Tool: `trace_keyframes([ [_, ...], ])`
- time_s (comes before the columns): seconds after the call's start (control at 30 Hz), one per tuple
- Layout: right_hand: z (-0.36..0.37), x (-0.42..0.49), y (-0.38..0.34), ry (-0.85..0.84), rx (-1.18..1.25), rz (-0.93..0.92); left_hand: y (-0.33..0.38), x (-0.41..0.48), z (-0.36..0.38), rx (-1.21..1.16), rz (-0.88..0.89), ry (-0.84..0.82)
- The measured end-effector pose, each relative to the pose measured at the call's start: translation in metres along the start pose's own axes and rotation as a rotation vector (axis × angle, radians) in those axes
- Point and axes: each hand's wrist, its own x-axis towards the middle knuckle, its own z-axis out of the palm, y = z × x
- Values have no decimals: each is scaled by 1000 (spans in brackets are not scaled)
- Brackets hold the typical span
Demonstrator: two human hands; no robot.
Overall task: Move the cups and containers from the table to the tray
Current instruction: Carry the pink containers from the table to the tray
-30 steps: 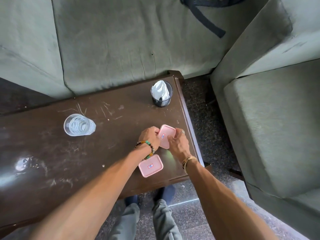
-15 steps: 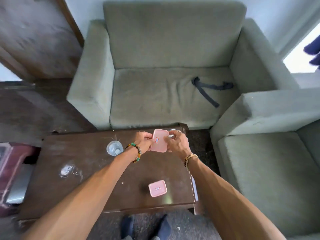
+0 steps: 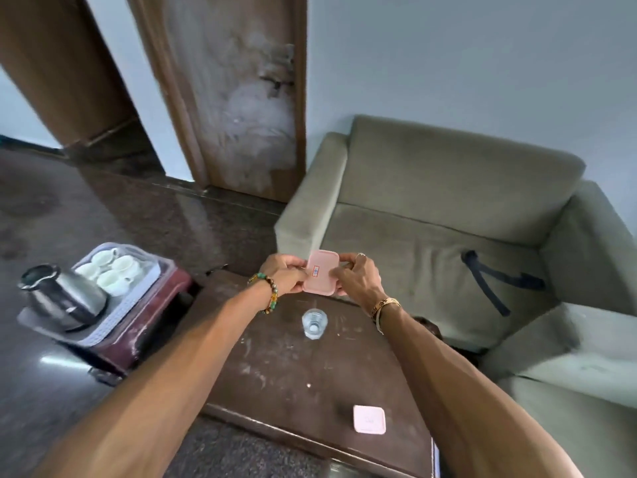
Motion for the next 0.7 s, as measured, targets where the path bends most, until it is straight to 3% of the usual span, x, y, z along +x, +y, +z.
trace_keyframes([
  [0.33, 188, -89, -83, -257, -1, -139, -73, -84, -207, -82, -24, 114],
  [0.7, 352, -133, -170, -394, -45, -246, -106, -146, -378, -250, 5, 373],
])
